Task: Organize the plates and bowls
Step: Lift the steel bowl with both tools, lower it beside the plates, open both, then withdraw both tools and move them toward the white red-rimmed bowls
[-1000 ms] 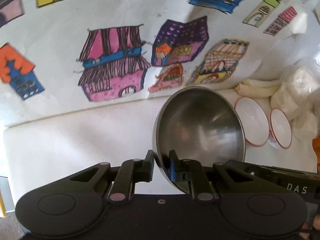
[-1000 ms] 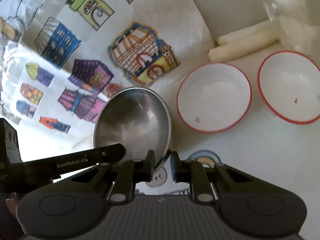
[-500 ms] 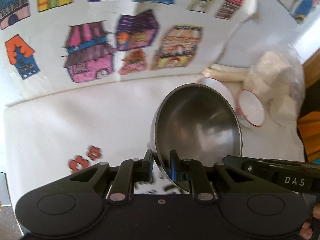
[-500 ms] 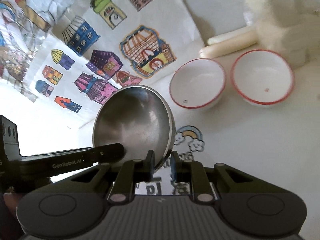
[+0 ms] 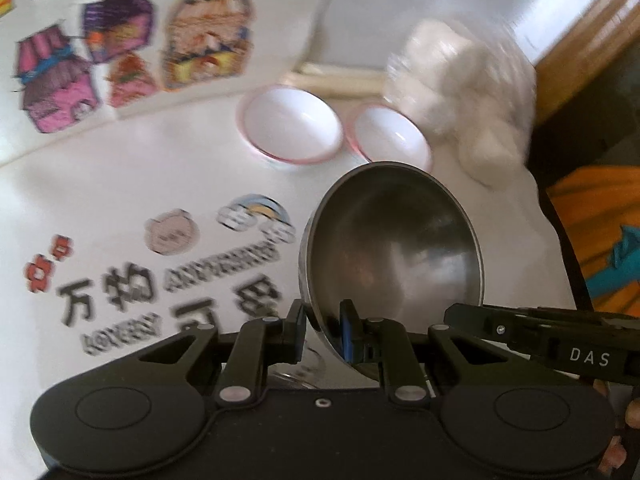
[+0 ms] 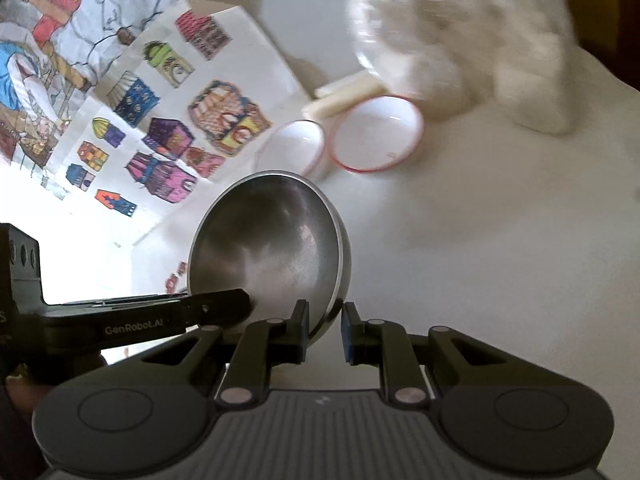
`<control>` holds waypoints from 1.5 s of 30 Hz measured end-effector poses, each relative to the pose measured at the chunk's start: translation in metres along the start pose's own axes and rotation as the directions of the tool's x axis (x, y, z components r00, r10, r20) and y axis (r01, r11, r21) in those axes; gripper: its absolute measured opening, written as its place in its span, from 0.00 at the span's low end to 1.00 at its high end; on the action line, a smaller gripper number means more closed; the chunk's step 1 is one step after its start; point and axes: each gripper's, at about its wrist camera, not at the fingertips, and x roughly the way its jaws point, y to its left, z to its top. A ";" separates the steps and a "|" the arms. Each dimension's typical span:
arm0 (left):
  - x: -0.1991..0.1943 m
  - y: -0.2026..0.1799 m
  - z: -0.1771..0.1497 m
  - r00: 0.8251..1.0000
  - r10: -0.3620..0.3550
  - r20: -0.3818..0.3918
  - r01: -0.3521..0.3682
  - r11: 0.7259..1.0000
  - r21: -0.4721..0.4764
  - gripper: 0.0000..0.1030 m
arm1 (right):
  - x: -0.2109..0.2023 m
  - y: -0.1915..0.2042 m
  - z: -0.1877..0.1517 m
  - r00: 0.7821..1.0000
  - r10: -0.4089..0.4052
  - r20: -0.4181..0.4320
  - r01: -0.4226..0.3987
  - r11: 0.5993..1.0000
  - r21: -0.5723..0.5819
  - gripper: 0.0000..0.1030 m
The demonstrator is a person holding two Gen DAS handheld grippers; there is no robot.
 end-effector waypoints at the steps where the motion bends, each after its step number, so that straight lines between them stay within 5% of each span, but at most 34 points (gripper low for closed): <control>1: 0.001 -0.006 -0.003 1.000 -0.003 -0.009 0.003 1.000 0.012 0.19 | -0.004 -0.007 -0.004 1.000 -0.006 -0.003 0.006 1.000 0.009 0.18; 13: 0.024 -0.048 -0.032 0.996 0.010 -0.087 -0.004 0.998 0.070 0.19 | -0.026 -0.043 -0.034 0.996 -0.053 -0.073 0.058 0.996 0.069 0.18; 33: 0.034 -0.051 -0.034 0.987 0.096 -0.127 -0.097 0.995 0.005 0.22 | -0.014 -0.048 -0.027 0.992 -0.016 -0.126 0.020 0.999 0.028 0.21; 39: 0.023 -0.056 -0.038 0.988 0.121 -0.100 -0.124 0.992 -0.027 0.34 | -0.021 -0.048 -0.024 0.993 -0.004 -0.118 0.002 1.000 -0.010 0.31; 45: -0.004 -0.065 -0.046 0.988 0.153 -0.023 -0.154 0.987 -0.042 0.62 | -0.040 -0.051 -0.023 0.998 -0.020 -0.063 0.017 0.999 -0.042 0.51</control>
